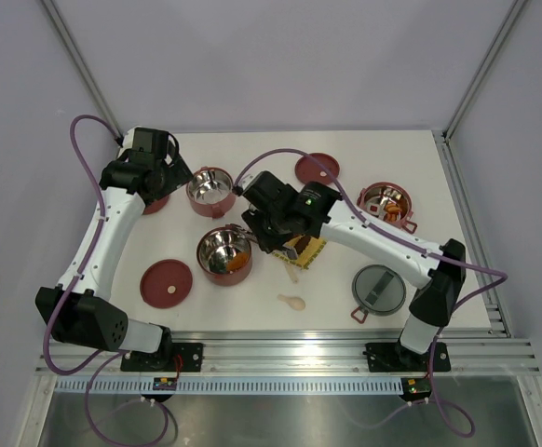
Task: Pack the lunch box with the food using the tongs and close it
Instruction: Place the fake food in the packing box, then pick up the fake food from the plate.
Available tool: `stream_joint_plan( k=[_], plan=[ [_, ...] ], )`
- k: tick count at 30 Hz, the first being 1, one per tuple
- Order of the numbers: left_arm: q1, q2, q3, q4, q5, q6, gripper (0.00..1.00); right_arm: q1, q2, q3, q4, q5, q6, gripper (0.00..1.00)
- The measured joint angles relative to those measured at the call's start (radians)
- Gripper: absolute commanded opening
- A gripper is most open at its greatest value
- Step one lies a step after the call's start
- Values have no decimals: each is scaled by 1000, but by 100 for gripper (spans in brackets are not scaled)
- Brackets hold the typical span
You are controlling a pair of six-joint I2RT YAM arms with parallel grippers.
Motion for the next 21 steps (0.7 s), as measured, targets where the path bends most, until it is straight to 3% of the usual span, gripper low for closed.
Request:
stream_joint_plan(
  k=[9, 13, 18, 21],
  plan=[
    [0, -3, 0, 0, 11, 0, 99, -6, -123, 2, 5, 149, 20, 33],
    [0, -8, 0, 1, 20, 0, 99, -66, -153, 2, -24, 183, 65, 33],
    [0, -13, 0, 2, 29, 1, 99, -212, -251, -155, -24, 181, 147, 40],
    [0, -14, -1, 4, 37, 3, 99, -239, -310, -253, -22, 164, 200, 41]
  ],
)
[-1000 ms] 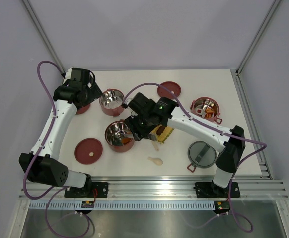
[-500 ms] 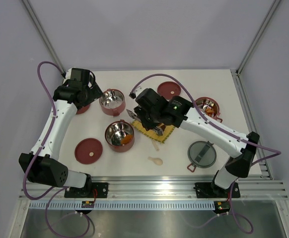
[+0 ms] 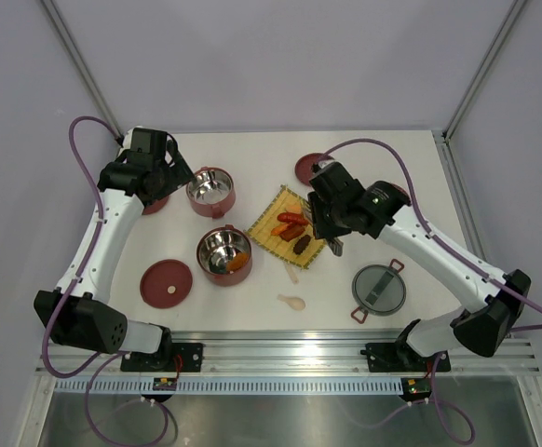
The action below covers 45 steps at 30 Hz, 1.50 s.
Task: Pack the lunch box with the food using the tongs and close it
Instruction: Pick up the fake food from the plate.
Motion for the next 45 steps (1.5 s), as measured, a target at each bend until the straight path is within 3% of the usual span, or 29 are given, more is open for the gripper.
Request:
stream_joint_plan(
  k=[3, 8, 19, 45],
  plan=[
    [0, 0, 0, 0, 13, 0, 99, 2, -38, -81, 6, -37, 53, 42],
    [0, -1, -16, 8, 28, 1, 99, 2, -56, -187, 53, -85, 154, 55],
    [0, -1, -16, 11, 42, 16, 99, 2, -56, -290, 143, -98, 307, 55],
    [0, 23, -16, 31, 64, 19, 99, 2, 18, -302, 141, -94, 325, 55]
  ],
)
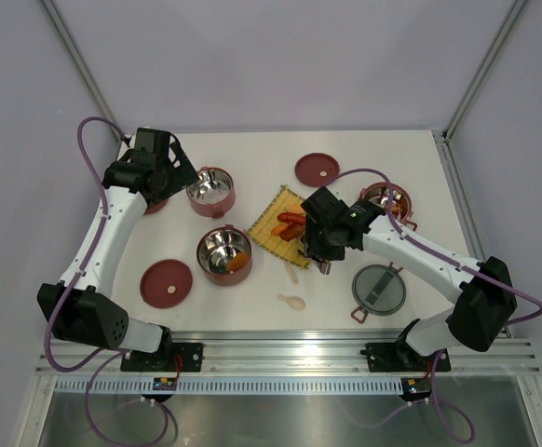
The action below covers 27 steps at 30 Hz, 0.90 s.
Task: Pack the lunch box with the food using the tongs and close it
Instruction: Pick up the fake food from the plate.
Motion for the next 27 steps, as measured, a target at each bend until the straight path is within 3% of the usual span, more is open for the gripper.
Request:
stream_joint_plan(
  k=[6, 10, 17, 27],
  plan=[
    [0, 6, 0, 2, 3, 0, 99, 9, 0, 0, -8, 0, -1, 53],
    [0, 6, -1, 5, 5, 0, 99, 25, 0, 0, -11, 0, -3, 39],
    [0, 6, -1, 8, 5, 0, 99, 55, 1, 18, -40, 18, -3, 29],
    [0, 6, -1, 8, 6, 1, 99, 56, -22, 112, -126, 83, -10, 25]
  ],
)
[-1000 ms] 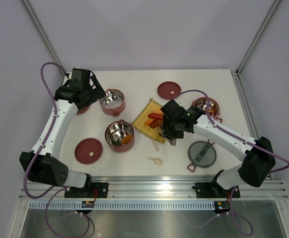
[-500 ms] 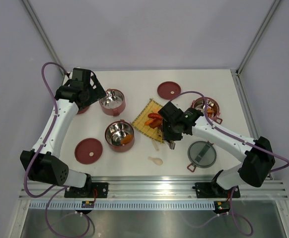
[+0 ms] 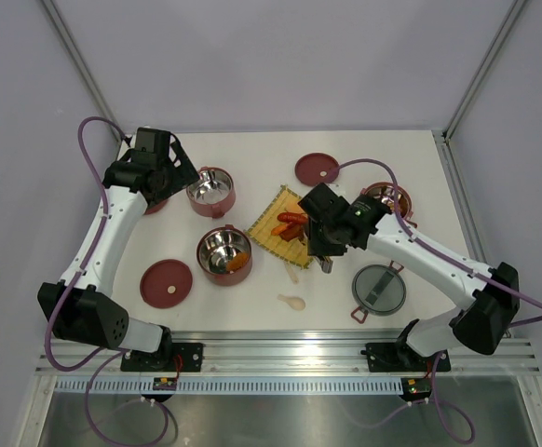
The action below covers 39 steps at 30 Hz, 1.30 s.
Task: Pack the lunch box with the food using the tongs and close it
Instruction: Pick up the fake food from the plate, then place the fake food in the packing box.
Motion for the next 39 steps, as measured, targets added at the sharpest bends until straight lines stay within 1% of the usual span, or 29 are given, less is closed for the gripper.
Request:
stream_joint_plan(
  k=[5, 10, 15, 20, 27, 34, 37, 39],
  plan=[
    [0, 9, 0, 2, 10, 0, 99, 0, 0, 85, -11, 14, -32, 25],
    [0, 13, 0, 6, 15, 2, 99, 0, 59, 211, 19, 0, -96, 25],
    [4, 13, 0, 6, 19, 16, 99, 1, 217, 397, 96, -52, -165, 25],
    [31, 13, 0, 0, 23, 26, 99, 1, 421, 583, 157, -105, -226, 26],
    [49, 6, 0, -17, 48, 30, 99, 1, 663, 806, 180, -163, -291, 28],
    [50, -25, -2, -21, 63, 30, 99, 1, 837, 1014, 171, -193, -322, 29],
    [50, -41, -11, -24, 64, 29, 99, 1, 898, 1077, 167, -216, -322, 31],
    [50, -45, -15, -27, 63, 29, 99, 1, 935, 1099, 172, -227, -322, 35]
  ],
)
